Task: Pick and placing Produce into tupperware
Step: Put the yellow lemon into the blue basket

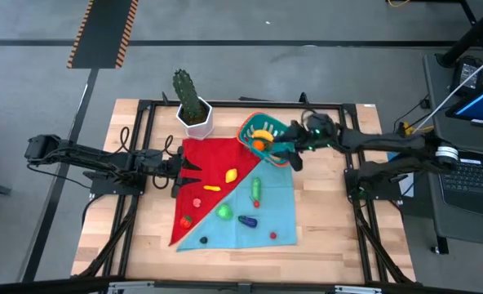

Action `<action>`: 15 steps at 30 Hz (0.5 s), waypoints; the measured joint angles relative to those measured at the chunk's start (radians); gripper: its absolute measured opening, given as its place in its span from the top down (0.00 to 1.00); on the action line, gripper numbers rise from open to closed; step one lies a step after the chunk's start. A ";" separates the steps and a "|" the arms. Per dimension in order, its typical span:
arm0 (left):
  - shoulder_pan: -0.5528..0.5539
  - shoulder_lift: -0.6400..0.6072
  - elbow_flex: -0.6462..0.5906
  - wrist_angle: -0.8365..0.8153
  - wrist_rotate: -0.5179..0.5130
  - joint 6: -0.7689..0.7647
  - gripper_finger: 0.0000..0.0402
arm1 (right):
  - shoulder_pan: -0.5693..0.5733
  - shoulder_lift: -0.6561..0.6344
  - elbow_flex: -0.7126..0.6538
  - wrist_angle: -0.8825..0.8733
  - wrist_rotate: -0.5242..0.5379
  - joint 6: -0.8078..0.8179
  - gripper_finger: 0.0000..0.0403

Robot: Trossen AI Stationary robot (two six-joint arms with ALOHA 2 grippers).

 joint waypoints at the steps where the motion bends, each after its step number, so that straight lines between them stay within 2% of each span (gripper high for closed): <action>1: 0.000 0.000 0.000 0.000 0.000 0.000 0.56 | 0.008 -0.015 -0.034 0.043 0.000 0.015 0.30; 7: 0.000 0.000 0.000 0.000 0.000 -0.001 0.56 | 0.036 -0.033 -0.177 0.273 0.008 0.040 0.30; 15: 0.000 0.000 0.000 0.000 0.000 -0.057 0.56 | 0.037 -0.032 -0.191 0.283 0.008 0.086 0.30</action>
